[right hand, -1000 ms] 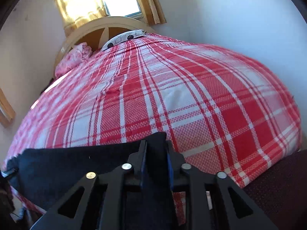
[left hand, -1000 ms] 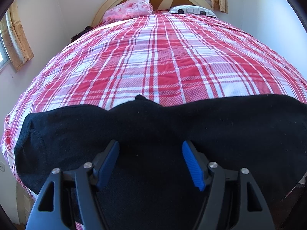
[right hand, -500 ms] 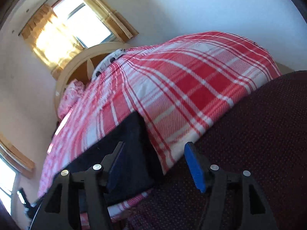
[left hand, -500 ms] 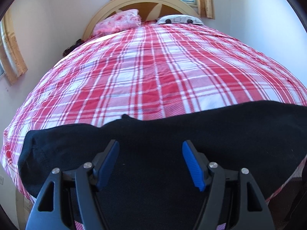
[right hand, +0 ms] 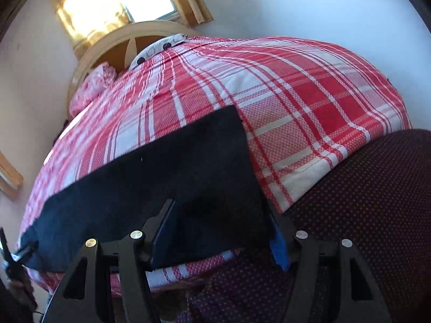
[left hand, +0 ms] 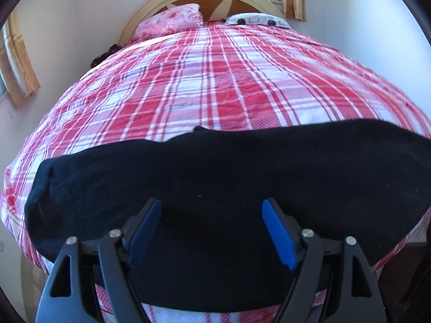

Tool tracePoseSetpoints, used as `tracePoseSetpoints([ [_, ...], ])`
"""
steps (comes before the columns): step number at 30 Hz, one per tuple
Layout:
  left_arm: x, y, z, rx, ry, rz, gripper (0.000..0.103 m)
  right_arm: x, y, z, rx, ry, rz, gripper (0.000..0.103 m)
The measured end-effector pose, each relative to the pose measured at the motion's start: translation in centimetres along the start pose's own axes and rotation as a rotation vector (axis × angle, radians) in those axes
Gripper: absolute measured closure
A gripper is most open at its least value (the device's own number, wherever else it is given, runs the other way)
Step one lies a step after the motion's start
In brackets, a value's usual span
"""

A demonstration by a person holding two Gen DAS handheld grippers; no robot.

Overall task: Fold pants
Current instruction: 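Release the pants with both grippers and move them to the folded edge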

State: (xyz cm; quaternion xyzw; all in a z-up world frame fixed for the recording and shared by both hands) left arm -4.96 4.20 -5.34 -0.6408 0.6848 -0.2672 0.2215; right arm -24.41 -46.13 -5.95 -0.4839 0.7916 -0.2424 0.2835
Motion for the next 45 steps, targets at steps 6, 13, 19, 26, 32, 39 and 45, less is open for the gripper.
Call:
tracePoseSetpoints([
  [6,-4.7,-1.6,-0.1,0.056,-0.064,-0.086,0.023,-0.5,0.2,0.7,-0.026,-0.006,0.029,0.039],
  [13,-15.0,-2.8,1.6,0.026,-0.237,-0.289,0.022,1.6,0.5,-2.8,0.138,0.106,0.236,0.039],
  [19,-18.8,-1.1,0.3,0.081,-0.341,-0.279,0.024,-5.3,-1.2,-7.5,0.310,0.145,0.068,0.039],
  [26,-22.4,-0.7,-1.9,0.133,-0.316,-0.402,0.020,-28.1,-2.1,-2.7,0.163,-0.360,-0.396,0.042],
  [32,-22.2,1.3,-0.7,0.117,-0.383,-0.362,0.019,-47.0,2.2,3.2,-0.029,-0.668,-0.705,0.046],
  [39,-23.7,2.0,-0.9,0.112,-0.330,-0.405,0.008,-55.5,5.1,12.2,-0.139,-0.576,-0.660,0.042],
  [45,-23.6,1.5,-2.5,0.128,-0.316,-0.421,0.010,-56.7,5.7,10.2,-0.097,-0.625,-0.687,0.015],
])
Point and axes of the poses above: each gripper's, at about its wrist camera, not at the fingertips, and z roughly the way its jaws point, x to its right, y to its underside, the point moved 1 cm from there along z, roughly the way its jaws point, and after that the axes turned 9 degrees about -z, right-handed, at the moved point
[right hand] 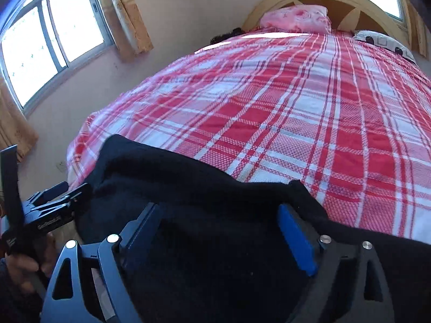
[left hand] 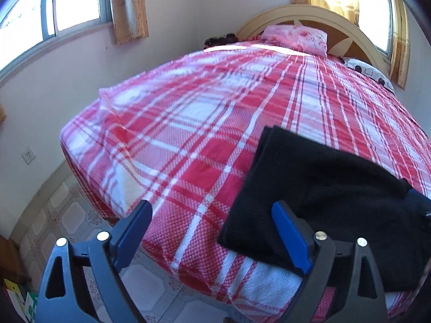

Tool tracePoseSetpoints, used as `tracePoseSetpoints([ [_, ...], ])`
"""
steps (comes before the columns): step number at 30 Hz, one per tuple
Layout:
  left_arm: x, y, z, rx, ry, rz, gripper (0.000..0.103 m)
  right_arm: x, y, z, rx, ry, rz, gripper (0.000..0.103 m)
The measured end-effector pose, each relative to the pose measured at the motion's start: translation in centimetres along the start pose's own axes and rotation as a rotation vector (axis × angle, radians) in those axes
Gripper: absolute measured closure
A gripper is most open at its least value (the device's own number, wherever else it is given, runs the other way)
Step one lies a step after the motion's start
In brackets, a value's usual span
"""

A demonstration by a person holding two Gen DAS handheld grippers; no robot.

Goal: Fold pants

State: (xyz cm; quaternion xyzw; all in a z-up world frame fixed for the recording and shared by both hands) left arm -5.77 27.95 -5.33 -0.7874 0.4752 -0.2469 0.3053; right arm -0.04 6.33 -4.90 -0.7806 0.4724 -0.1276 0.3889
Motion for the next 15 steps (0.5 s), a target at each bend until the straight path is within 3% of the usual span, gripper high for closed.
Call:
tracePoseSetpoints([
  [2,0.7,-0.5,-1.3,0.048,0.002,0.025,0.010,0.4,0.3,-4.0,0.130,-0.069,0.090,0.015],
  [5,3.1,-1.3,-3.5,0.110,0.067,0.084,0.010,2.4,1.4,-10.5,0.298,-0.007,0.171,0.015],
  [11,8.5,-0.7,-5.4,0.132,0.169,0.213,0.010,11.5,9.7,-26.3,0.499,0.325,0.443,0.015],
  [15,12.5,0.2,-6.1,0.099,0.239,0.276,0.010,17.7,16.4,-36.8,0.498,0.646,0.549,0.015],
])
Point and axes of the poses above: each gripper's, at about its wrist camera, not at the fingertips, and z roughly the way its jaws point, x to its right, y to its underside, the point moved 1 cm from there along z, roughly the way its jaws point, and after that the axes turned 9 degrees about -z, right-handed, at the moved point
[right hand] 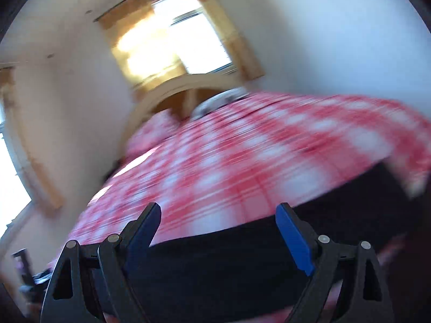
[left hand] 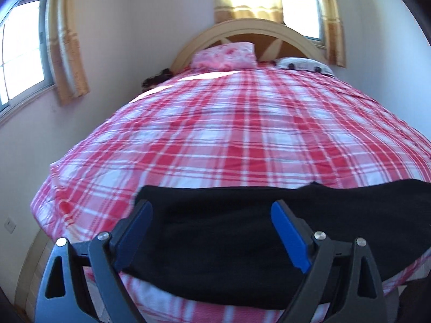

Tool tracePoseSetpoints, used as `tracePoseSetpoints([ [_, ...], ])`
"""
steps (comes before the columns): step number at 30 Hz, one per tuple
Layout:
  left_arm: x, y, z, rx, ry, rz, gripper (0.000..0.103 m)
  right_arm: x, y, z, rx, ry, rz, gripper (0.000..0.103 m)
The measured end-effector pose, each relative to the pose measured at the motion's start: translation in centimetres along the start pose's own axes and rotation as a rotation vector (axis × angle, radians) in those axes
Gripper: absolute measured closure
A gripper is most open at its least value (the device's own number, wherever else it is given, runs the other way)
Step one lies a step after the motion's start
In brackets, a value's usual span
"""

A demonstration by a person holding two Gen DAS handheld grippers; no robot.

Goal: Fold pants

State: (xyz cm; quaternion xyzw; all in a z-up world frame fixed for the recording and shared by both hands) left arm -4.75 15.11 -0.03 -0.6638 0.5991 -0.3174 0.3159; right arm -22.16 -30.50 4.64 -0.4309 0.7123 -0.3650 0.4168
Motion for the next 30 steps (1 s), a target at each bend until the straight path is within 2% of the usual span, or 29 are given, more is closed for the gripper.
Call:
tracePoseSetpoints([
  [3,3.7,0.1,0.2,-0.014,0.034,0.055,0.010,8.8,-1.5,-1.2,-0.046,0.175,0.032,0.015],
  [4,4.9,0.1,0.4,-0.022,0.048,0.068,0.010,11.4,-1.5,-1.2,-0.062,0.202,0.056,0.015],
  [6,6.4,0.3,0.6,-0.043,0.068,0.077,0.010,15.2,-1.2,-0.4,-0.117,0.227,0.093,0.015],
  [9,8.7,0.6,1.0,-0.081,0.102,0.080,0.010,18.8,-0.3,1.9,-0.200,0.190,0.140,0.015],
  [12,10.9,1.5,1.6,-0.113,0.106,0.104,0.010,19.6,0.8,4.6,-0.281,0.175,0.114,0.020],
  [13,11.3,1.7,1.7,-0.119,0.105,0.110,0.010,19.8,1.4,5.4,-0.310,0.136,0.122,0.031],
  [14,11.9,2.2,1.9,-0.131,0.105,0.121,0.010,19.8,2.0,6.0,-0.340,0.107,0.129,0.038],
  [22,14.7,3.9,3.1,-0.225,0.140,0.155,0.010,19.4,3.2,6.1,-0.436,0.057,0.053,0.040],
  [24,14.8,4.1,3.1,-0.230,0.150,0.150,0.010,19.4,3.5,5.8,-0.435,0.070,0.036,0.050],
  [26,14.7,4.2,3.0,-0.233,0.156,0.148,0.010,19.6,3.7,5.6,-0.429,0.111,0.028,0.069],
  [27,14.6,4.2,2.9,-0.230,0.158,0.149,0.010,19.8,3.7,5.3,-0.424,0.110,0.047,0.077],
  [28,14.4,4.1,2.7,-0.225,0.160,0.148,0.010,19.8,3.7,5.2,-0.421,0.090,0.077,0.090],
  [30,13.9,3.9,2.5,-0.212,0.163,0.140,0.010,19.3,3.4,4.7,-0.400,0.081,0.102,0.090],
])
Point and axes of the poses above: each gripper's, at about its wrist camera, not at the fingertips, and z roughly the way its jaws point, x to its right, y to its underside, the point moved 1 cm from there along z, roughly the way its jaws point, and after that the axes turned 9 degrees about -z, right-handed, at the moved point
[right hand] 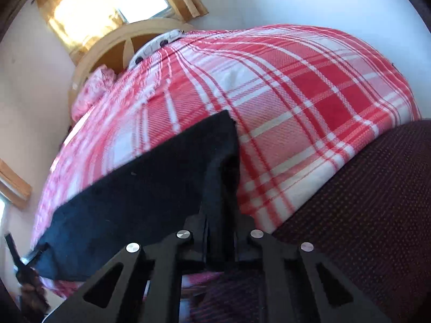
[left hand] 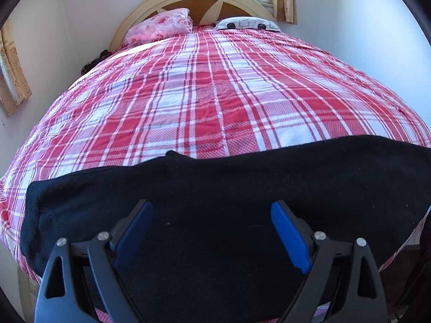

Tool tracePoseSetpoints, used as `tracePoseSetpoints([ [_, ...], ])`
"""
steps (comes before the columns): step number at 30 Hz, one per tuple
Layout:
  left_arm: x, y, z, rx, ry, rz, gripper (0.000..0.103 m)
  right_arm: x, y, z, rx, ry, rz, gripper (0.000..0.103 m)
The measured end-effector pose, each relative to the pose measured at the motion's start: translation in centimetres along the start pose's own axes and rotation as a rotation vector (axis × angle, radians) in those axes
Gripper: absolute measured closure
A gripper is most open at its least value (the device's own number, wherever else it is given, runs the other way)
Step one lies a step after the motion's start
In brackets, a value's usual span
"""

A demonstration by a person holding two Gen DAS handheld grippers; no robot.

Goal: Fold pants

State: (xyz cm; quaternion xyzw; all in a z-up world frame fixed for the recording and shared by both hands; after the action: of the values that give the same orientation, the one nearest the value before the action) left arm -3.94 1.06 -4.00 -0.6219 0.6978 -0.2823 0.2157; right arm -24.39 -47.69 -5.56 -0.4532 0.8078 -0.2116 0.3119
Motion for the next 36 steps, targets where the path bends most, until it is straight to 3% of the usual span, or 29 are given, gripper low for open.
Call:
tracePoseSetpoints([
  [6,-2.3,-0.4,-0.9,0.032,0.022,-0.054,0.010,-8.1,-1.8,-4.3,0.114,-0.112,-0.101,0.090],
  [9,-3.2,-0.3,-1.1,0.041,0.033,-0.072,0.010,-14.3,-2.5,-6.0,0.139,-0.239,-0.185,0.090],
  [14,-5.0,-0.1,-1.4,0.062,0.027,-0.086,0.010,-26.2,-0.7,-4.7,0.067,-0.464,-0.354,0.091],
  [19,-7.8,-0.1,-1.8,0.083,-0.002,-0.101,0.010,-35.4,3.4,0.2,-0.034,-0.559,-0.496,0.091],
  [22,-9.6,0.1,-1.7,0.081,-0.010,-0.122,0.010,-39.2,5.9,3.0,-0.066,-0.521,-0.594,0.090],
  [26,-10.5,0.5,-1.4,0.089,-0.021,-0.117,0.010,-41.1,8.5,4.4,-0.073,-0.467,-0.694,0.090],
  [36,-10.7,1.1,0.0,0.056,0.003,-0.120,0.010,-44.1,12.9,5.3,0.029,-0.267,-0.869,0.087],
])
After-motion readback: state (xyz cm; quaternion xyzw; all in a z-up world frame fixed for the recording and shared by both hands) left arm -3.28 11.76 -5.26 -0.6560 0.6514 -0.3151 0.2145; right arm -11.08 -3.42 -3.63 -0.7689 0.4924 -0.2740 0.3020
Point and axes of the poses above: each gripper's, at about its wrist camera, not at the fingertips, and z roughly the way its jaws point, x to its right, y to its underside, the point moved 1 cm from there along z, roughly the way its jaws point, and after that the axes turned 9 degrees about -z, right-handed, at the moved point
